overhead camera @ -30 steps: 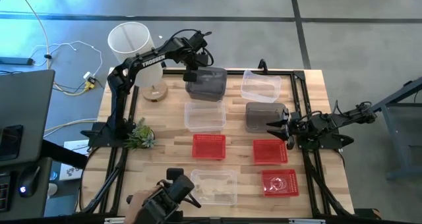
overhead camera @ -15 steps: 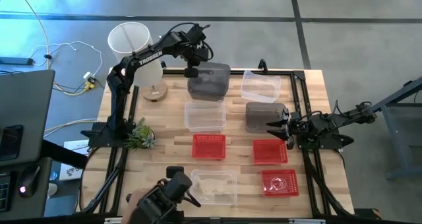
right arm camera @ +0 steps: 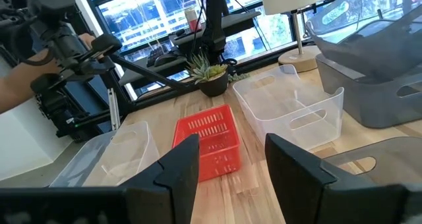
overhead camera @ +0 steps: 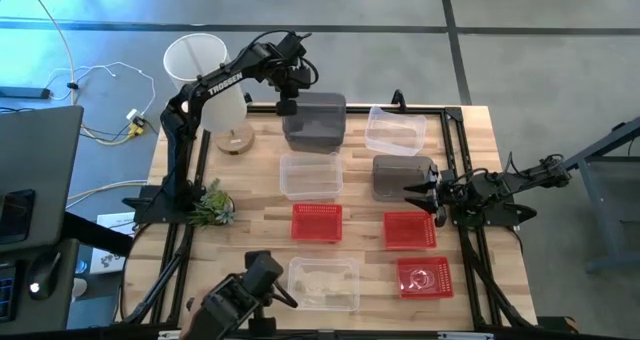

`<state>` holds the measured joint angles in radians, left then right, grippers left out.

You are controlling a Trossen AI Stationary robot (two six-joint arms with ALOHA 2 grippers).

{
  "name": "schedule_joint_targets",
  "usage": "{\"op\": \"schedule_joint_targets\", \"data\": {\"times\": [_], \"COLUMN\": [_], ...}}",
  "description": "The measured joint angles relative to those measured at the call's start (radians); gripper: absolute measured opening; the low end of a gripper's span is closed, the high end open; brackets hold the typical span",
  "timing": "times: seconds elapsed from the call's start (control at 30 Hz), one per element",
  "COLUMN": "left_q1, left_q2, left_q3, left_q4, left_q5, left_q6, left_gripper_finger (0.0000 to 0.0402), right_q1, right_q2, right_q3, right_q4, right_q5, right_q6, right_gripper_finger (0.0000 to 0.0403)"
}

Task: Stack baskets by color
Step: Stack the bottom black bin on the left black bin

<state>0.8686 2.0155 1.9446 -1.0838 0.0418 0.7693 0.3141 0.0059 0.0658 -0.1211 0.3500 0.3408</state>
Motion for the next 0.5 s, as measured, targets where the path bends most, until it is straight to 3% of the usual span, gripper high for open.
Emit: {"op": "schedule_joint_targets", "data": {"times": [0.5], "left_q1": [-0.008], "left_q2": [0.005], "left_q3": [-0.001], "left_q4": [-0.002], "left_q5": [0.046], "left_q6": [0.026], "left_gripper_finger": [0.0000], "right_q1": [0.000], "right_q2": [0.000], "right_q3": [0.000], "right_q4": [0.000], "right_q5": [0.000], "right_q6": [0.021], "right_gripper_finger": [0.0160]}}
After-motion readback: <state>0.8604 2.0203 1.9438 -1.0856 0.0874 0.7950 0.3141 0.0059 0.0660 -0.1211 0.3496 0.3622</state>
